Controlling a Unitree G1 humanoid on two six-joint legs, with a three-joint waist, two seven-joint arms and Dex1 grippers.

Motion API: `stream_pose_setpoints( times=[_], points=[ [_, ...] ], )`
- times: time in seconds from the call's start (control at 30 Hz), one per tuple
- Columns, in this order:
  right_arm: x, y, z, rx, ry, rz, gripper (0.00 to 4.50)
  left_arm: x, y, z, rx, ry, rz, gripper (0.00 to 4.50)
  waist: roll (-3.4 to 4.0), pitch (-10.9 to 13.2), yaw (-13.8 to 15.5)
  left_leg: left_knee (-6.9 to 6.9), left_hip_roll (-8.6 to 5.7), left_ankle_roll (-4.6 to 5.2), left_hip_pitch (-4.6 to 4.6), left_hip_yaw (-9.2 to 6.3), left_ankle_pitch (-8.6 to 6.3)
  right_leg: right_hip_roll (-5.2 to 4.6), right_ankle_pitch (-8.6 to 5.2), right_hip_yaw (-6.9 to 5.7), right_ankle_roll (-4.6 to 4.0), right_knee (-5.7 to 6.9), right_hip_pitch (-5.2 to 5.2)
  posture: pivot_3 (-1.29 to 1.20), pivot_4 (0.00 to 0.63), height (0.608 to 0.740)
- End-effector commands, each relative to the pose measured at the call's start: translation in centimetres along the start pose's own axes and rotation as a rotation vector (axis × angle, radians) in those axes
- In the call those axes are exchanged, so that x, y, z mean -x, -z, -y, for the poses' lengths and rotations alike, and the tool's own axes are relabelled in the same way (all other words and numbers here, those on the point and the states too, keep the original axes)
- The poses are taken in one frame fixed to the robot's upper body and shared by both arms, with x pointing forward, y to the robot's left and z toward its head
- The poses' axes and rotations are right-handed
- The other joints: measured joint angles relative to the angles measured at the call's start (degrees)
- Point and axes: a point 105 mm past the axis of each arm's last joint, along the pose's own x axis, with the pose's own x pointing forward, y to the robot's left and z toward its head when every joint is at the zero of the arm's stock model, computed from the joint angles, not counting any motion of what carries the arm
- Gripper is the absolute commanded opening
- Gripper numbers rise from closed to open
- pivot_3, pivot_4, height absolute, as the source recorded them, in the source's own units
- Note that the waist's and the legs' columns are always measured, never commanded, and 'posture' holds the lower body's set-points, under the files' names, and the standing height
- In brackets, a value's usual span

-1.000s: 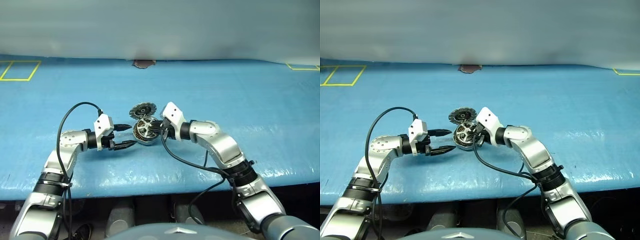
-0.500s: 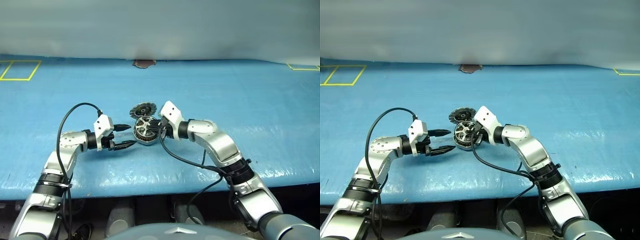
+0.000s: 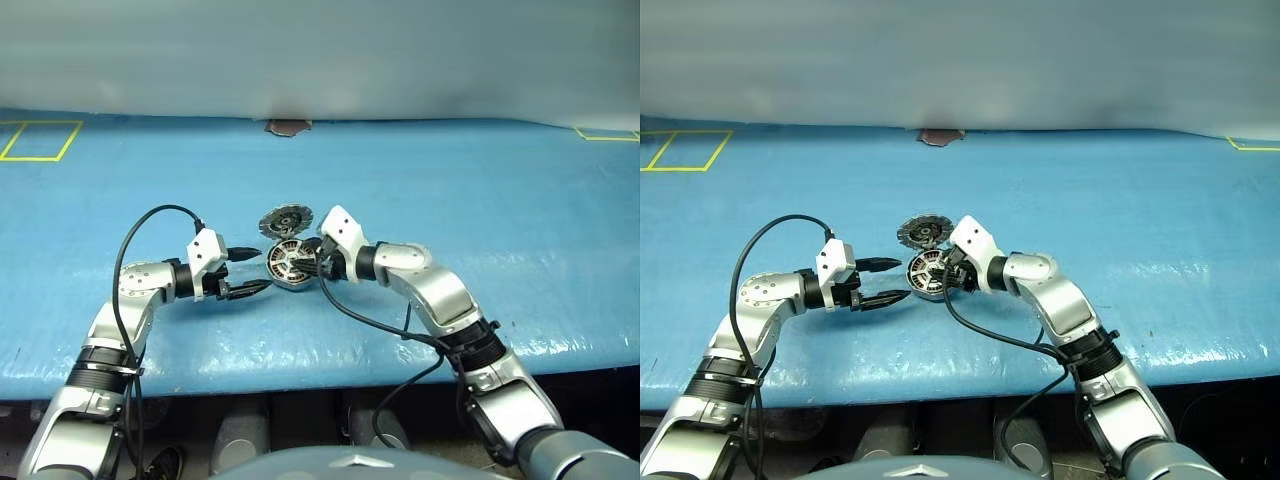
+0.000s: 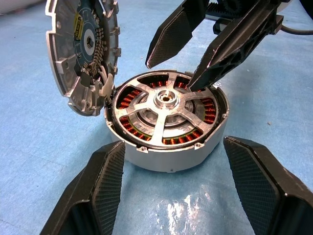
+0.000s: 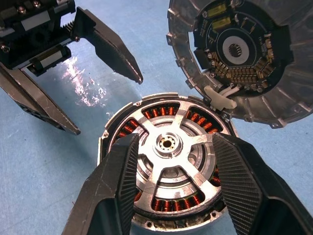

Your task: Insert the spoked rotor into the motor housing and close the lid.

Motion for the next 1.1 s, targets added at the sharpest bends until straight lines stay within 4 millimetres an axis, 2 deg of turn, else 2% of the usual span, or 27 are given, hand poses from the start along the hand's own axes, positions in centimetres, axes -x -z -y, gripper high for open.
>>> stream_pose_setpoints(
  times=[0.03,0.27,0.37,0.53,0.57,0.87,1.1],
  points=[
    [0.8,-2.6,-0.2,0.035,0.012,0.108,2.38,0.2,-0.4,-0.4,-0.014,-0.013,0.007,3.51,0.0,0.0,0.0,0.0,0.0,0.0,0.0,0.0,0.0,0.0,0.0,0.0,0.0,0.0,0.0,0.0,0.15,0.74],
    [0.2,-1.6,-0.3,-0.018,0.032,0.099,2.38,0.1,-0.4,-0.5,-0.025,-0.016,0.005,3.51,0.0,0.0,0.0,0.0,0.0,0.0,0.01,0.0,0.0,0.0,0.0,0.0,0.0,0.0,0.0,0.0,0.15,0.74],
    [-0.4,-1.0,-0.4,-0.046,0.037,0.089,1.8,0.0,-0.4,-0.6,-0.031,-0.019,-0.002,3.51,0.0,0.0,-0.2,0.0,0.0,0.0,0.01,0.0,0.0,0.0,0.0,0.0,0.0,0.0,0.0,0.0,0.15,0.74],
    [-1.2,-0.3,-0.2,-0.079,0.046,0.082,0.25,0.0,-0.3,-0.7,-0.036,-0.031,-0.008,3.51,0.0,0.0,-0.2,0.0,0.0,0.0,0.01,0.0,0.0,0.0,0.0,0.0,0.0,0.0,0.0,0.0,0.15,0.74],
    [-1.3,-0.3,-0.2,-0.082,0.047,0.081,0.05,0.1,-0.3,-0.7,-0.036,-0.034,-0.009,3.51,0.0,0.0,-0.2,0.0,0.0,0.0,-0.01,0.0,0.0,0.0,0.0,0.0,0.0,-0.01,-0.01,0.0,0.15,0.74],
    [-2.2,3.1,-0.7,-0.157,0.047,-0.018,0.05,0.3,-0.2,-0.8,-0.036,-0.043,-0.019,3.51,0.02,0.0,-0.6,-0.02,0.01,0.0,0.11,0.0,0.0,0.01,0.0,0.0,0.0,0.02,0.06,0.0,0.15,0.74],
    [-1.8,3.8,-0.7,-0.171,0.06,-0.044,0.05,-0.1,-0.2,-0.6,-0.033,-0.033,-0.015,3.51,0.02,0.0,-0.9,-0.02,0.01,0.0,0.14,0.0,0.0,0.0,0.0,0.0,-0.01,0.02,0.1,0.0,0.15,0.74]
  ],
)
